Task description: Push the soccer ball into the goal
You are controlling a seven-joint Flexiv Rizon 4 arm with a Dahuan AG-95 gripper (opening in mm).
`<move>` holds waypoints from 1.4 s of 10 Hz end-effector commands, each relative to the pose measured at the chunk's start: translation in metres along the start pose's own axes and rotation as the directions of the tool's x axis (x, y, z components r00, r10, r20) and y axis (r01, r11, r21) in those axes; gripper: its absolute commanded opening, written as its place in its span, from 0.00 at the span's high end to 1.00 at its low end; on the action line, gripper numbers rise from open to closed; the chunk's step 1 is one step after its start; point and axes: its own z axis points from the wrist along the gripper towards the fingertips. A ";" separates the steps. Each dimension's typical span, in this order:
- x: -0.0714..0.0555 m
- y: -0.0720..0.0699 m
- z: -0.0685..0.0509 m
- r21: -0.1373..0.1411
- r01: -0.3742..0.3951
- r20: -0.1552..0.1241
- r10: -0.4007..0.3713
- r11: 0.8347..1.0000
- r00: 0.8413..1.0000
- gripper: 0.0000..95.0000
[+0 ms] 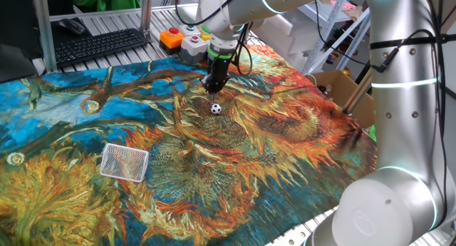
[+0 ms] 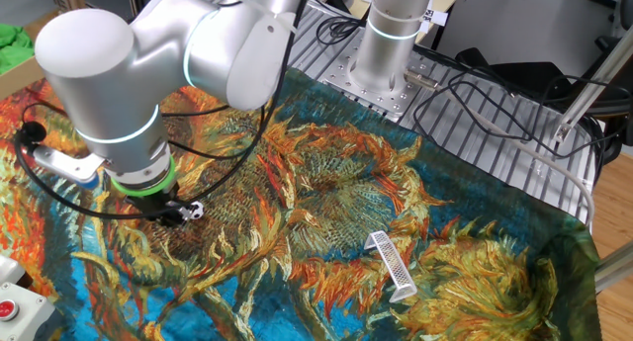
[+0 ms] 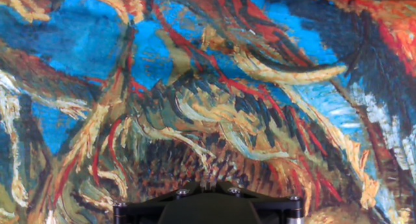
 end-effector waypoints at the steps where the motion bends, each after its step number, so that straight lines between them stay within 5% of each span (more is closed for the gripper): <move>1: 0.000 0.000 0.000 0.000 -0.055 -0.002 0.055 0.998 0.998 1.00; 3: 0.000 0.000 0.000 0.002 -0.029 -0.008 0.029 1.000 1.000 1.00; 7: 0.022 -0.029 0.004 -0.002 0.043 -0.005 -0.043 0.999 0.999 1.00; 10: 0.045 -0.029 0.004 -0.003 0.042 0.000 -0.042 0.999 0.999 1.00; 14: 0.054 -0.028 0.005 -0.006 0.040 0.003 -0.040 0.999 0.999 1.00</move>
